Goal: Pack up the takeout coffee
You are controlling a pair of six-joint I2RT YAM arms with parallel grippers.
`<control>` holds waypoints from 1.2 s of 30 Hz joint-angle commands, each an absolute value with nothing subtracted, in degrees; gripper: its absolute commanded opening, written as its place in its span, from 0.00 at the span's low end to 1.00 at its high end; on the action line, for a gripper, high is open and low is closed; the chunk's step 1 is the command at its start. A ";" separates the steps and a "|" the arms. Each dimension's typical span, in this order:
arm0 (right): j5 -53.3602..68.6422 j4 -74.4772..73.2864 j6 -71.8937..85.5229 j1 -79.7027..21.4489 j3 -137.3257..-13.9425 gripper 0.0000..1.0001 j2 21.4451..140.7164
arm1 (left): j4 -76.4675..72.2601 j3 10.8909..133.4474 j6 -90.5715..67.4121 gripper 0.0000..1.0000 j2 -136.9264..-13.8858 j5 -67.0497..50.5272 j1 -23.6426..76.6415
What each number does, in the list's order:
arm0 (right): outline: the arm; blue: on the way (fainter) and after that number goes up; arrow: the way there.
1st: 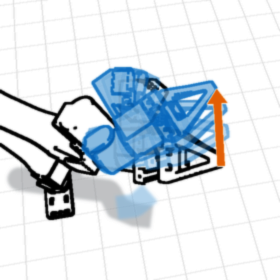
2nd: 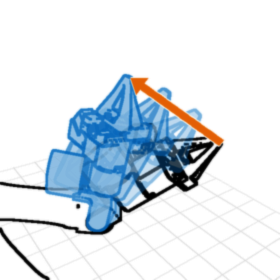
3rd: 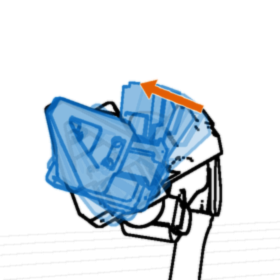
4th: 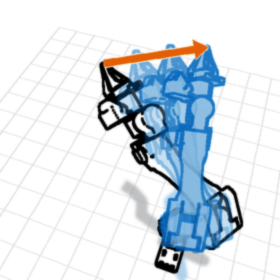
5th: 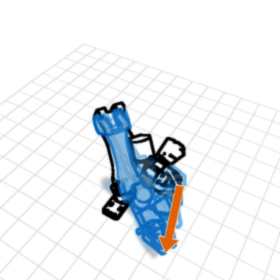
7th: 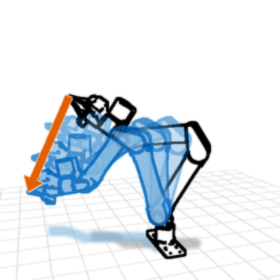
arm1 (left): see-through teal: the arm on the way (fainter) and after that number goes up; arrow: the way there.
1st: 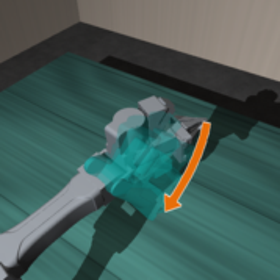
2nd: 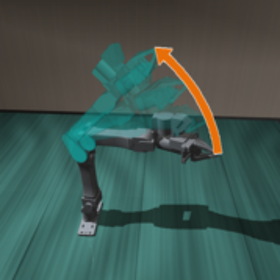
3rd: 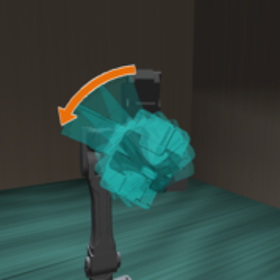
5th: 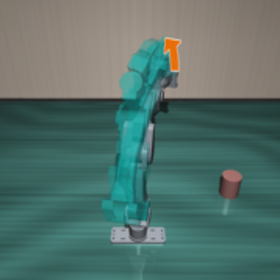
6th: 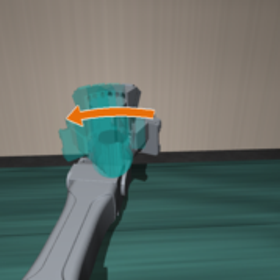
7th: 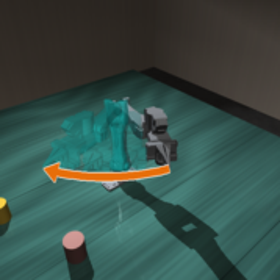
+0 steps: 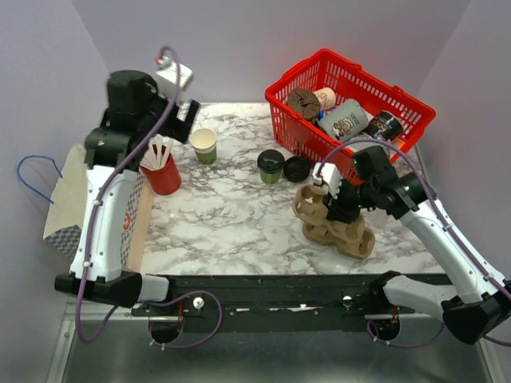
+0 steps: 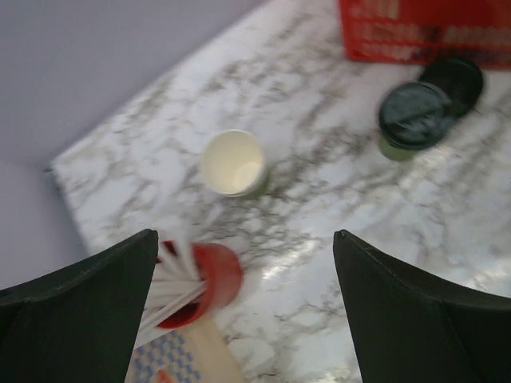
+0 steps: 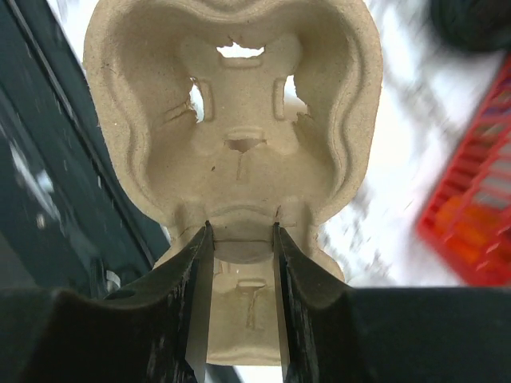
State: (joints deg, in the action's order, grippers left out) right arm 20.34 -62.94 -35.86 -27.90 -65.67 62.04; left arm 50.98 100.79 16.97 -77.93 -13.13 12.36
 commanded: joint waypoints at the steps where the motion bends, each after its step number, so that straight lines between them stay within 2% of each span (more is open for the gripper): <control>1: 28.38 -55.73 -30.94 -27.69 -70.74 0.01 65.38 | 54.13 111.25 17.31 0.99 -74.44 13.39 3.20; 6: 31.20 -53.00 -30.41 -27.69 -74.52 0.01 71.18 | 63.00 122.51 25.48 0.98 -77.69 29.07 -2.10; 11: 31.29 -51.51 -29.71 -27.69 -78.92 0.01 76.28 | 69.16 120.78 25.93 0.99 -75.94 35.24 -10.44; 14: 32.60 -51.15 -27.95 -27.69 -81.56 0.00 78.39 | 72.67 119.88 25.31 0.98 -75.41 33.15 -20.01; 19: 34.98 -53.17 -27.69 -27.69 -85.16 0.01 81.47 | 81.11 116.73 23.73 0.93 -76.20 20.76 -35.04; 26: 37.44 -53.27 -26.90 -27.69 -84.47 0.01 82.00 | 80.86 103.02 23.47 0.84 -73.57 11.70 -41.21; 36: 37.18 -52.38 -26.72 -27.69 -80.95 0.00 78.58 | 75.68 97.12 23.03 0.77 -75.67 8.79 -41.84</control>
State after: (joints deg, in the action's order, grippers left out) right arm 35.40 -53.15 -26.98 -27.88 -82.11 80.73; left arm 76.44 98.54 23.88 -75.11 11.68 -41.30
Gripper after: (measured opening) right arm 0.394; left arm 0.791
